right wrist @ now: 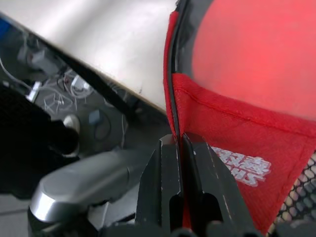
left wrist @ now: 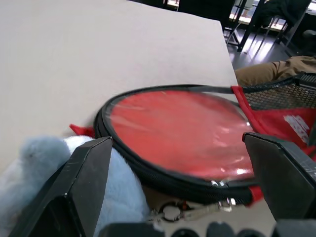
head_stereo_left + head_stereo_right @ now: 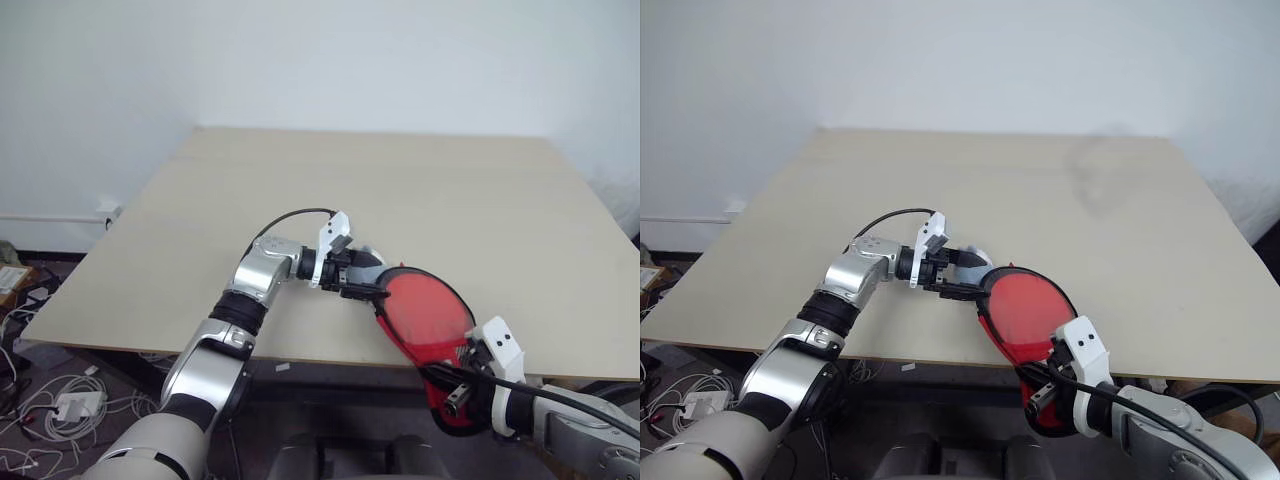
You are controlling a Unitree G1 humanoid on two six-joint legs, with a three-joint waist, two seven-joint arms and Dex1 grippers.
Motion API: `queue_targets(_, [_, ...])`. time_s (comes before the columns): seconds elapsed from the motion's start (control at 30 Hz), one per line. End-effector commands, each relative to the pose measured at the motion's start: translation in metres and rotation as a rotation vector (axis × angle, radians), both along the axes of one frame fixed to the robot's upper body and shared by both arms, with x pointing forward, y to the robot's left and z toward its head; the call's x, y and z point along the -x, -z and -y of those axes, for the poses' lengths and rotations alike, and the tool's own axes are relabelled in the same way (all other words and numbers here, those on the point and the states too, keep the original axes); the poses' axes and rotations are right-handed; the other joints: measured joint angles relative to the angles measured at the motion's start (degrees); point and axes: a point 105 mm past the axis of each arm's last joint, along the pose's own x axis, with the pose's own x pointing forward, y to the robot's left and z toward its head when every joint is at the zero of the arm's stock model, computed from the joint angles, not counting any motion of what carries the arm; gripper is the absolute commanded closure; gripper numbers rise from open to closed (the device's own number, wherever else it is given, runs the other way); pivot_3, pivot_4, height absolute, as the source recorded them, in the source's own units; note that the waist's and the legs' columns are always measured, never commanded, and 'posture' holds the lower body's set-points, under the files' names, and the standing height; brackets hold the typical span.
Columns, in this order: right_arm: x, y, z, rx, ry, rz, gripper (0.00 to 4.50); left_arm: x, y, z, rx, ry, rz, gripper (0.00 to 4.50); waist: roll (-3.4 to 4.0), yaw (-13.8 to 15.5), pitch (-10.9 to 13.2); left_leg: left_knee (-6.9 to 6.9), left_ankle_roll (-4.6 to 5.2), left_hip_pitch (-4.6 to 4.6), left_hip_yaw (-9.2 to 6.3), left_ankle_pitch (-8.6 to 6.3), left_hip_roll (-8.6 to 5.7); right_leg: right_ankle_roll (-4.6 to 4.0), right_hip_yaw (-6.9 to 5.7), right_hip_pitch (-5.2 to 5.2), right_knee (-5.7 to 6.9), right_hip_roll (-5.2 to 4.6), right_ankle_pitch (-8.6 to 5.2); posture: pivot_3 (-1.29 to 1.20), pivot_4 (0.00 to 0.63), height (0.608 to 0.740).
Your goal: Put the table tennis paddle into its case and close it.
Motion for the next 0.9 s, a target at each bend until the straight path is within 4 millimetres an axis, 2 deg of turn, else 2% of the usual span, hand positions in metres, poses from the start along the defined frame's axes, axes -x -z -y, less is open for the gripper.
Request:
queue_targets(0.03, [-0.01, -0.013, -0.006, -0.035, -0.016, 0.082, 3.41, -0.005, -0.013, 0.003, 0.014, 0.007, 0.047, 0.0, -0.01, 0.03, 0.0, 0.0, 0.0, 0.01, 0.0, 0.0, 0.0, 0.0, 0.0, 0.01, 0.0, 0.0, 0.0, 0.0, 0.0, 0.74])
queue_targets(0.27, [-0.016, -0.029, -0.008, -0.109, -0.028, 0.147, 0.87, -0.004, -0.012, 0.002, 0.013, 0.005, 0.044, 0.0, -0.12, 0.21, 0.0, 0.07, 0.0, -0.02, -0.02, 0.0, 0.0, 0.0, -0.02, 0.06, 0.0, 0.0, 0.0, 0.0, 0.0, 0.74])
queue_targets(0.33, [-0.023, -0.045, -0.01, -0.183, -0.026, 0.215, 0.19, -0.005, -0.013, -0.001, 0.012, -0.003, 0.044, 0.0, -0.12, 0.19, 0.0, 0.07, 0.0, -0.01, -0.02, 0.0, 0.0, 0.0, -0.01, 0.05, 0.0, 0.0, 0.0, 0.0, 0.0, 0.74])
queue_targets(0.4, [-0.03, -0.06, -0.009, -0.239, -0.012, 0.282, 0.19, -0.006, -0.013, -0.005, 0.008, -0.013, 0.041, 0.0, -0.11, 0.01, -0.01, 0.06, 0.0, -0.01, -0.02, 0.0, 0.0, 0.0, -0.01, 0.03, 0.01, 0.0, 0.0, 0.0, 0.0, 0.74])
queue_targets(0.53, [-0.058, -0.082, 0.012, -0.312, 0.128, 0.405, 0.19, -0.004, -0.015, -0.009, 0.005, -0.008, 0.048, 0.0, -0.15, 0.04, 0.0, 0.05, 0.0, 0.01, -0.03, 0.0, 0.01, 0.0, -0.03, 0.05, 0.01, 0.0, 0.01, 0.0, 0.0, 0.74])
queue_targets(0.77, [-0.087, -0.091, 0.044, -0.316, 0.239, 0.445, 0.19, 0.008, -0.017, -0.022, 0.001, -0.004, 0.014, 0.0, -0.13, 0.15, -0.01, 0.02, 0.0, 0.0, -0.01, 0.0, 0.01, -0.01, 0.0, 0.03, 0.01, 0.0, 0.01, 0.0, 0.0, 0.74])
queue_targets(0.9, [-0.103, -0.091, 0.061, -0.309, 0.319, 0.452, 0.19, 0.022, -0.026, -0.029, 0.02, 0.015, -0.009, 0.0, -0.12, 0.02, -0.01, 0.01, 0.0, 0.0, 0.01, 0.0, 0.02, -0.01, 0.01, 0.01, 0.02, 0.0, 0.01, 0.0, 0.0, 0.74])
